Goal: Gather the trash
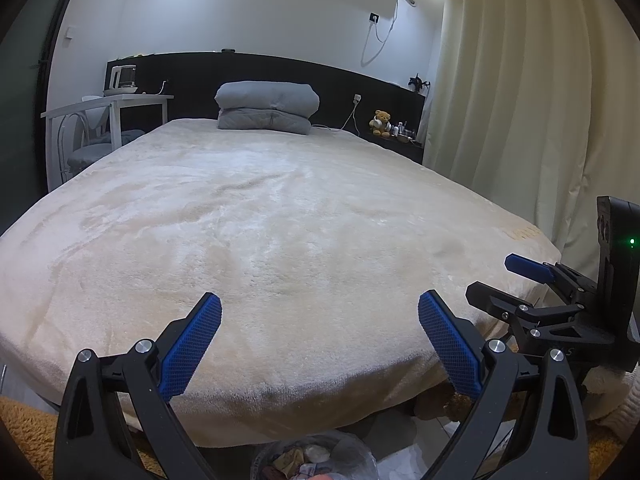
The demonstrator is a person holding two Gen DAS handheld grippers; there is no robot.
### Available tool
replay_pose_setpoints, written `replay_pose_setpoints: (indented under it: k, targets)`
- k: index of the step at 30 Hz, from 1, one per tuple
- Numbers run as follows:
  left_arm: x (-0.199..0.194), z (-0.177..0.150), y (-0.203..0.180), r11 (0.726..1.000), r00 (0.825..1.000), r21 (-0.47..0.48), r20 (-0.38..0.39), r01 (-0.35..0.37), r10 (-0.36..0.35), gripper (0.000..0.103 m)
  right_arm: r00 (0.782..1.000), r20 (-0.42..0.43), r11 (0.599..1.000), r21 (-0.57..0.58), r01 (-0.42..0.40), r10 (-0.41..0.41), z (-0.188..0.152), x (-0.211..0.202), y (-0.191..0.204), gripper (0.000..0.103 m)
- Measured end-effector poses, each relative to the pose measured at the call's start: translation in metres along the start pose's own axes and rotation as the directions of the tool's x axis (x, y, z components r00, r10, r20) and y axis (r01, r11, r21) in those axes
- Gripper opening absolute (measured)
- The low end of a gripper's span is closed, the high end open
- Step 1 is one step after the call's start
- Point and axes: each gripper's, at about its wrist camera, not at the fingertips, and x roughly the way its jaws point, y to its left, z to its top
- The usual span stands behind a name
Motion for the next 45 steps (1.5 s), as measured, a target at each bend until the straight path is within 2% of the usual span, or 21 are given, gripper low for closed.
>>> replay_pose_setpoints:
  k: [9, 19, 45]
  targets:
    - [-0.004, 0.003, -0.003, 1.0, 1.0, 0.001, 0.029, -0.011, 0.01, 0.097, 1.0, -0.001, 1.0, -0.001, 0.0, 0.0, 0.0, 0.0, 0.0, 0.099]
    - [-0.004, 0.0, -0.015, 0.998, 1.0, 0.064, 0.028, -0.005, 0.003, 0.097, 1.0, -0.001, 1.0, 0.0, 0.0, 0.0, 0.0, 0.0, 0.0, 0.099]
    - [-0.001, 0.002, -0.011, 0.999, 1.0, 0.039, 0.019, -0.023, 0.022, 0.097, 1.0, -0.005, 1.0, -0.005, 0.001, -0.001, -0.001, 0.001, 0.0, 0.099]
